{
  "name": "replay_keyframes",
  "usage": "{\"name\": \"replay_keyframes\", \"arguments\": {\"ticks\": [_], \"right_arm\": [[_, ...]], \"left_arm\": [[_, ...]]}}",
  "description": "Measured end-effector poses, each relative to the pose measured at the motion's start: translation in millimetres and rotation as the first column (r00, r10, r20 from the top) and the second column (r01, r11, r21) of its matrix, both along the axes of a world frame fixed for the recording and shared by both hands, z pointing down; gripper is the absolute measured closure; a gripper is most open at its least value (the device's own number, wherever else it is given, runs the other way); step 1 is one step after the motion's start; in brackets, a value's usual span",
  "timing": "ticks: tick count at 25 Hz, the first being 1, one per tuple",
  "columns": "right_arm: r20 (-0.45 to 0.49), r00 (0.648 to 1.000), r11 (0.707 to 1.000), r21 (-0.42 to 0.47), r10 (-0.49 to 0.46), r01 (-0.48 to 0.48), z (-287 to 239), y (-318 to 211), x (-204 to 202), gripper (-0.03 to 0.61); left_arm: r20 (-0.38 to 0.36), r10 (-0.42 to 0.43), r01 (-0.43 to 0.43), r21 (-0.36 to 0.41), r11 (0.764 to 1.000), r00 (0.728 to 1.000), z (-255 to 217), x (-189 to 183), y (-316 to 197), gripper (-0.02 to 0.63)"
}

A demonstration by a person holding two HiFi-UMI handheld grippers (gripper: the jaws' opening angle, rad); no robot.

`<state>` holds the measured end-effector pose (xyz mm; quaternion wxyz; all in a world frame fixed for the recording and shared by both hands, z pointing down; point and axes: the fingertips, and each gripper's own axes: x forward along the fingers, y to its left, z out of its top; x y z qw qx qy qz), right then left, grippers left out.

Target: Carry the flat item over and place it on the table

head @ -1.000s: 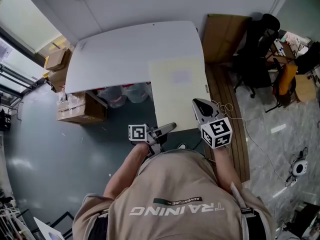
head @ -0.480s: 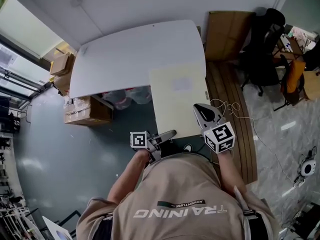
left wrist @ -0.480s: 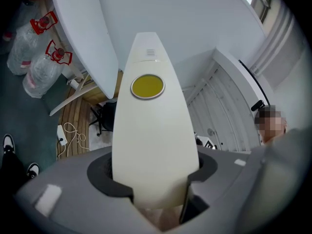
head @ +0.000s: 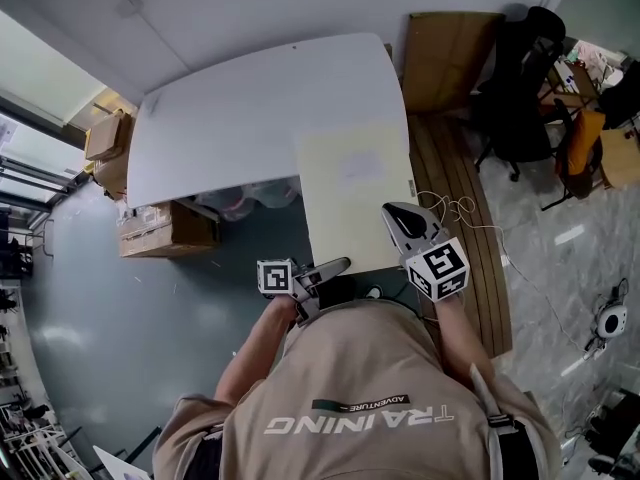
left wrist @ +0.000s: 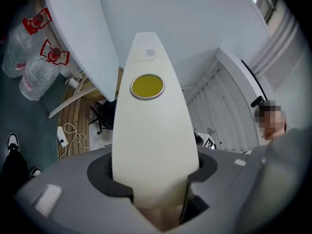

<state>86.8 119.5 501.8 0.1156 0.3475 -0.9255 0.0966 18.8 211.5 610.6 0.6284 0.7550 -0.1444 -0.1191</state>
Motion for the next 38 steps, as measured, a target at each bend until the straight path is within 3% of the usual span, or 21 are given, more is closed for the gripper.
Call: {"name": "replay_keyframes", "arguments": {"ticks": [5,8,13,17,21,25,27,32,36,38], "right_arm": [[-0.064,0.998,1.0,0.024,-0.009,0.01,2,-23,-21,0.571],[-0.143,0.989,0.998,0.057,-0.019,0.027,6,-28,-33,0.571],[-0.14,0.99,0.999,0.038,0.022,-0.017,7,-46,-37,0.571],[-0.154,0.986,0.997,0.034,0.068,-0.064,11,-58,-47,0.571],[-0.163,0.981,0.994,0.032,0.105,-0.101,13,-66,-55,0.571],[-0.183,0.974,0.991,0.034,0.134,-0.13,19,-73,-54,0.571],[-0.178,0.973,0.989,0.023,0.149,-0.147,19,-75,-49,0.571],[-0.12,0.977,0.984,0.006,0.178,-0.179,15,-90,-39,0.571],[-0.093,0.98,0.984,0.002,0.176,-0.177,16,-105,-37,0.571],[-0.077,0.983,0.986,0.01,0.164,-0.163,13,-117,-37,0.571]], "left_arm": [[0.026,0.044,-0.045,0.016,0.999,0.999,2,-17,-25,0.327],[-0.016,0.073,-0.072,0.049,0.996,0.997,-5,-24,-39,0.327],[0.035,0.107,-0.107,0.015,0.994,0.994,7,-35,-60,0.327],[0.004,0.132,-0.132,0.002,0.991,0.991,8,-45,-71,0.327],[0.017,0.155,-0.155,-0.012,0.988,0.988,16,-55,-78,0.327],[-0.014,0.179,-0.178,0.02,0.984,0.984,13,-58,-86,0.327],[-0.018,0.182,-0.182,0.003,0.983,0.983,14,-60,-85,0.327],[-0.011,0.174,-0.174,0.05,0.984,0.985,15,-63,-98,0.327],[-0.021,0.138,-0.139,-0.038,0.99,0.99,19,-63,-106,0.327],[-0.004,0.13,-0.13,-0.035,0.991,0.991,18,-62,-115,0.327]]}}
